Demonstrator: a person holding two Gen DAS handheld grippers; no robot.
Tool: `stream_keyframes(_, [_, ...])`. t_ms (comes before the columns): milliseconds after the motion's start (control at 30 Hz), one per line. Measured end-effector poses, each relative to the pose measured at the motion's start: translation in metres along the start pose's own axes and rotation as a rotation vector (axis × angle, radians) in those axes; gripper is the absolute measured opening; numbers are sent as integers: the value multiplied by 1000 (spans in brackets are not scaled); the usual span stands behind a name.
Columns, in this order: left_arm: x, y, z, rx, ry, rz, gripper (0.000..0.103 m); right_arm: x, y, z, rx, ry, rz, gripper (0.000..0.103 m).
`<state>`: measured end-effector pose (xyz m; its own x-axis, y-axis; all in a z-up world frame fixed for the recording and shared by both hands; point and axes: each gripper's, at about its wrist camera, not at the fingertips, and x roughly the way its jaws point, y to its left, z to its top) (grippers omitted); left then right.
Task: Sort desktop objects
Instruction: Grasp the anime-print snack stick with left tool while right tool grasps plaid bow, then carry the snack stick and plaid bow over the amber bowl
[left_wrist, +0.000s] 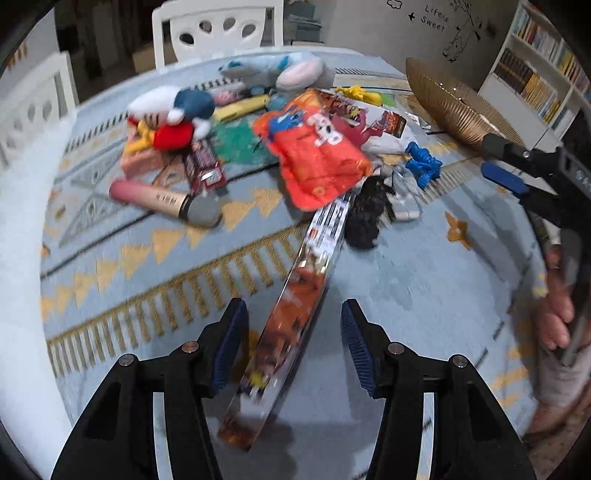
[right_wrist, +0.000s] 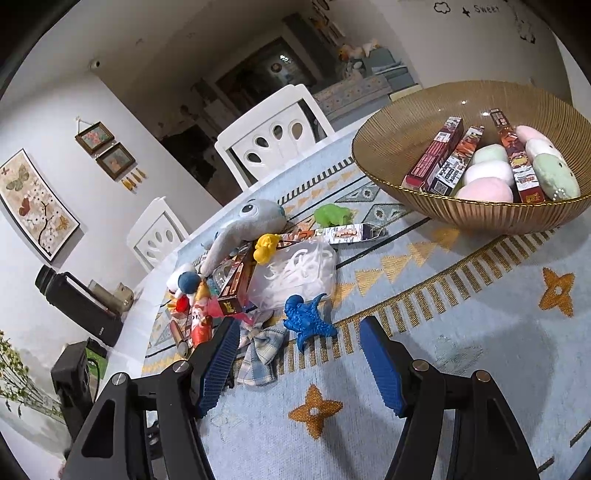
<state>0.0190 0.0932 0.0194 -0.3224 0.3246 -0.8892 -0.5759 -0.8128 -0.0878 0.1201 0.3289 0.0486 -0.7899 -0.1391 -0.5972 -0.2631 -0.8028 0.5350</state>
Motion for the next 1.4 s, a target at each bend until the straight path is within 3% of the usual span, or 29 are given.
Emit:
stream_keyframes(67, [2,-10,3,23,-31,83,30,1,1,-1,-8,2,-4,66])
stream_keyframes(167, [1,-11,2,-16,-74,98,15,7,6,-4,-38,21,-18,66])
stream_keyframes(333, [-12,17,-16,-190,-149,32,15,27,37,-20,-167,108,-19,66])
stream_keyframes(433, [-17,37,-24,-283,-182,3,15,43,61,-29,-250,169,-80,64])
stream_keyframes(500, [-10,43,-27,-322,-195,-15,15,59,70,-31,-274,216,-137,48])
stream_keyframes(533, [-11,47,-28,-339,-199,-23,15,65,71,-31,-284,232,-163,48])
stream_keyframes(667, [-10,49,-35,-359,-209,-49,15,89,80,-32,-352,259,-239,46])
stream_keyframes(867, [-14,47,-36,-334,-225,-61,15,115,99,-32,-498,180,-345,46])
stream_keyframes(933, [-14,47,-36,-333,-223,-69,15,115,100,-29,-495,192,-333,38])
stream_keyframes(967, [-14,46,-37,-333,-224,-71,15,113,100,-30,-502,193,-333,25])
stream_keyframes(1000, [-15,45,-37,-332,-226,-71,15,110,100,-32,-509,201,-323,23])
stream_keyframes(1200, [-23,39,-39,-319,-250,-41,15,68,80,-37,-373,233,-157,21])
stream_keyframes(1400, [-56,21,-34,-278,-293,-40,15,-3,64,-22,-284,140,-70,21])
